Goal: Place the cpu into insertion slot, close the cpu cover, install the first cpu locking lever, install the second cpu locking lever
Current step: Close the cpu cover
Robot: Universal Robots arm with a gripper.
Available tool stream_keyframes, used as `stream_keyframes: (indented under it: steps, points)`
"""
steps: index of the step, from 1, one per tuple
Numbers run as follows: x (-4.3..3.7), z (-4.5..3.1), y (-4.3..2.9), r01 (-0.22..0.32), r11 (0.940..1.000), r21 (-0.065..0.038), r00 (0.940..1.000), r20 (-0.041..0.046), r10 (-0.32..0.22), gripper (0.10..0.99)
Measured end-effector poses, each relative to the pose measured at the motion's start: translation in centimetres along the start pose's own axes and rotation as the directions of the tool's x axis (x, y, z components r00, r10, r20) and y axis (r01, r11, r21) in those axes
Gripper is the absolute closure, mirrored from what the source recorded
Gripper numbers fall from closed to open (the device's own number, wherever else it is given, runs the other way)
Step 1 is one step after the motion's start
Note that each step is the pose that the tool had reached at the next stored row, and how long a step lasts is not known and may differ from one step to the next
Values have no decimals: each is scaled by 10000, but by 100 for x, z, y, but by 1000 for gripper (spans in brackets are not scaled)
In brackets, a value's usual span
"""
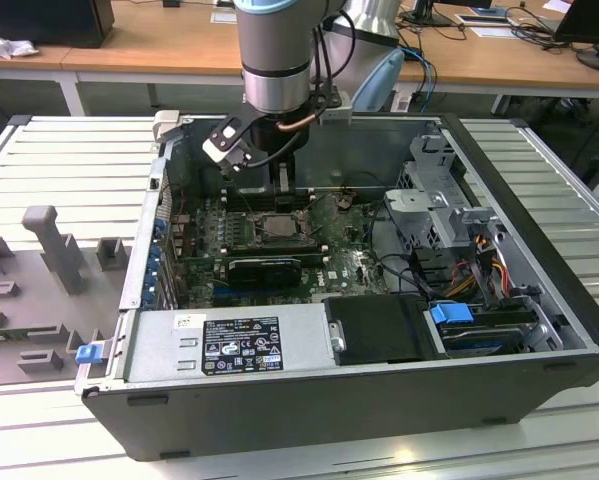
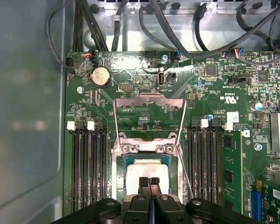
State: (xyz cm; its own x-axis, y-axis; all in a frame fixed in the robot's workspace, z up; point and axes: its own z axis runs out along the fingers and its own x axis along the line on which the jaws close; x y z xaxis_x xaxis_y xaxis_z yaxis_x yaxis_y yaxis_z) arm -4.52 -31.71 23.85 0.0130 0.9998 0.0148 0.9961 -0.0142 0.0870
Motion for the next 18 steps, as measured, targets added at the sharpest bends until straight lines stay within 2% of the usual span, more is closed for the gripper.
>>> stream_keyframes:
  steps: [18]
  points:
    - [1,-85,8,0,10000,-1,10000,-1,0,980]
